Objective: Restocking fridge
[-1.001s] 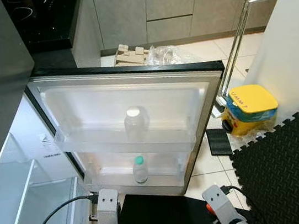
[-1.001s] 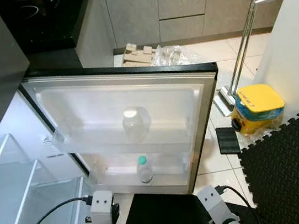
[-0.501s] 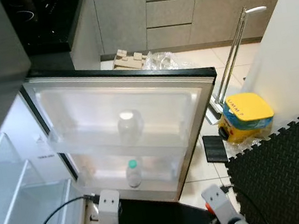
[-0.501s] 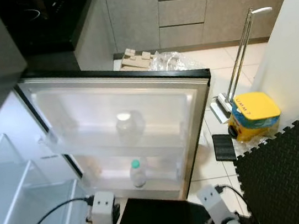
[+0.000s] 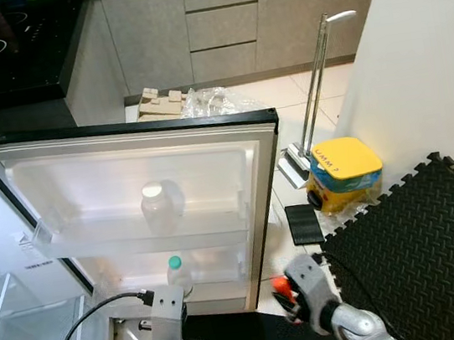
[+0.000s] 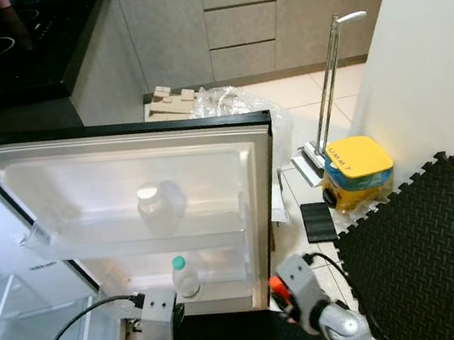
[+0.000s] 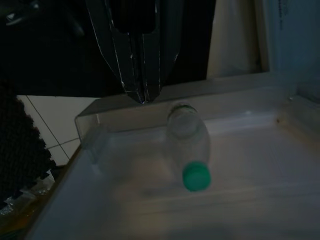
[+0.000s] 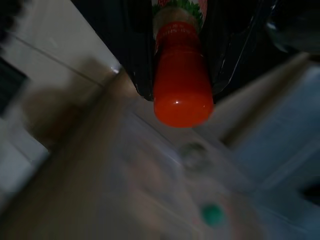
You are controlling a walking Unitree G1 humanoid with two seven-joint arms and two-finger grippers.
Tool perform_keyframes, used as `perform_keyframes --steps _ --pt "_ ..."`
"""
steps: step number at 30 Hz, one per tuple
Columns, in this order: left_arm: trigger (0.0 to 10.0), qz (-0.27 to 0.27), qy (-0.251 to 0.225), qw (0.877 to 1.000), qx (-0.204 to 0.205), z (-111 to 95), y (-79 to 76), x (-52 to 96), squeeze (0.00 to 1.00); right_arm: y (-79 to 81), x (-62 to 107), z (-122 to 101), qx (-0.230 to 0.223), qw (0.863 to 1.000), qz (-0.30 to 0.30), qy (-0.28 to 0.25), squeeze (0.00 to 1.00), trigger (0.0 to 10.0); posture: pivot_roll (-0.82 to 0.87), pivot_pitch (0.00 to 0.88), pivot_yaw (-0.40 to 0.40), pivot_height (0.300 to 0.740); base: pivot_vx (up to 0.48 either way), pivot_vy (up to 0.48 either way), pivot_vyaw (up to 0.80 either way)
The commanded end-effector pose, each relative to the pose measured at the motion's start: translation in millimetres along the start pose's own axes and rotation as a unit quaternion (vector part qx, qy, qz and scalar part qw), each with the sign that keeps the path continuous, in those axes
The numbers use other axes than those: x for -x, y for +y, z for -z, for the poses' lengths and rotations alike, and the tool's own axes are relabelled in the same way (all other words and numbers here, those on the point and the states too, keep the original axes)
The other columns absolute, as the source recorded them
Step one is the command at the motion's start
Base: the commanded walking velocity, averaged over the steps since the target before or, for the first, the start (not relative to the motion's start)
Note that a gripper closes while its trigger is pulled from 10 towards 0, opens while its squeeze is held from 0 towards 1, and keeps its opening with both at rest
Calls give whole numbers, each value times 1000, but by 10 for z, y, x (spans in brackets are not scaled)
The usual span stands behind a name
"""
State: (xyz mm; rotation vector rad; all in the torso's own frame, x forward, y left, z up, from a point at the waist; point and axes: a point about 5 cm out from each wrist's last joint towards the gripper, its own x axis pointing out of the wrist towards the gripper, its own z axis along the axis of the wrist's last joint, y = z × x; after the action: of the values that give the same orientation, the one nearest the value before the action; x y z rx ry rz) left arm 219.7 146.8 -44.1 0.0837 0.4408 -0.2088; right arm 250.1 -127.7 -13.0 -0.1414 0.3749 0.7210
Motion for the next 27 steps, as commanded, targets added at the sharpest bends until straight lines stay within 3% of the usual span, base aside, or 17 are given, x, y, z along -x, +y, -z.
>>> perform_keyframes --steps 1,3,5,7,11,12,15,16,17,20,21,22,23,25,26,27 --pt "10000 13 -13 1000 -15 -43 24 -6 0 72 -41 -110 -53 997 -50 -31 0 10000 -178 62 -18 740 0 0 0" --pt "10000 25 -17 999 -16 -60 11 -12 0 97 -64 -195 -98 991 -72 -56 0 10000 -179 63 -18 740 0 0 0" --pt "10000 35 -17 999 -13 -62 -1 -13 0 101 -68 -222 -111 988 -80 -64 0 10000 -179 63 -18 740 0 0 0" --pt "10000 103 -10 995 8 -50 -76 -6 0 125 -64 -297 -129 982 -114 -79 0 10000 -179 67 -18 740 0 0 0" --pt "10000 246 25 968 39 -14 -221 31 0 139 -58 -345 -119 979 -145 -81 0 10000 -175 72 -23 740 0 0 0" --pt "10000 246 25 968 39 -14 -221 31 0 139 -58 -345 -119 979 -145 -81 0 10000 -175 72 -23 740 0 0 0" --pt "10000 314 36 948 39 -57 -240 44 0 80 -61 -375 -119 981 -129 -82 0 10000 -178 74 -22 740 0 0 0" --pt "10000 314 36 948 39 -57 -240 44 0 80 -61 -375 -119 981 -129 -82 0 10000 -178 74 -22 740 0 0 0" --pt "10000 341 38 939 32 -101 -232 39 0 57 -60 -405 -123 981 -125 -82 0 10000 -181 77 -18 740 0 0 0" --pt "10000 369 42 928 17 -130 -236 44 0 55 -59 -432 -119 982 -127 -79 0 10000 -183 78 -15 740 0 0 0" --pt "10000 377 40 925 16 -148 -246 43 114 58 -62 -438 -117 982 -128 -77 0 10000 -183 81 -12 740 0 0 0" --pt "10000 377 40 925 16 -148 -246 43 114 58 -62 -438 -117 982 -128 -77 0 10000 -183 81 -12 740 0 0 0" --pt "10000 391 33 920 14 -198 -278 37 808 66 -68 -429 -111 983 -129 -71 0 10000 -182 81 -9 740 0 0 0" --pt "10000 391 33 920 14 -198 -278 37 808 66 -68 -429 -111 983 -129 -71 0 10000 -182 81 -9 740 0 0 0" --pt "10000 395 29 918 13 -219 -294 34 1000 70 -69 -423 -110 983 -129 -69 0 10000 -181 82 -9 740 0 0 0" --pt "10000 400 25 916 14 -243 -315 32 1000 77 -70 -415 -108 983 -130 -67 0 10000 -180 83 -9 740 0 0 0"
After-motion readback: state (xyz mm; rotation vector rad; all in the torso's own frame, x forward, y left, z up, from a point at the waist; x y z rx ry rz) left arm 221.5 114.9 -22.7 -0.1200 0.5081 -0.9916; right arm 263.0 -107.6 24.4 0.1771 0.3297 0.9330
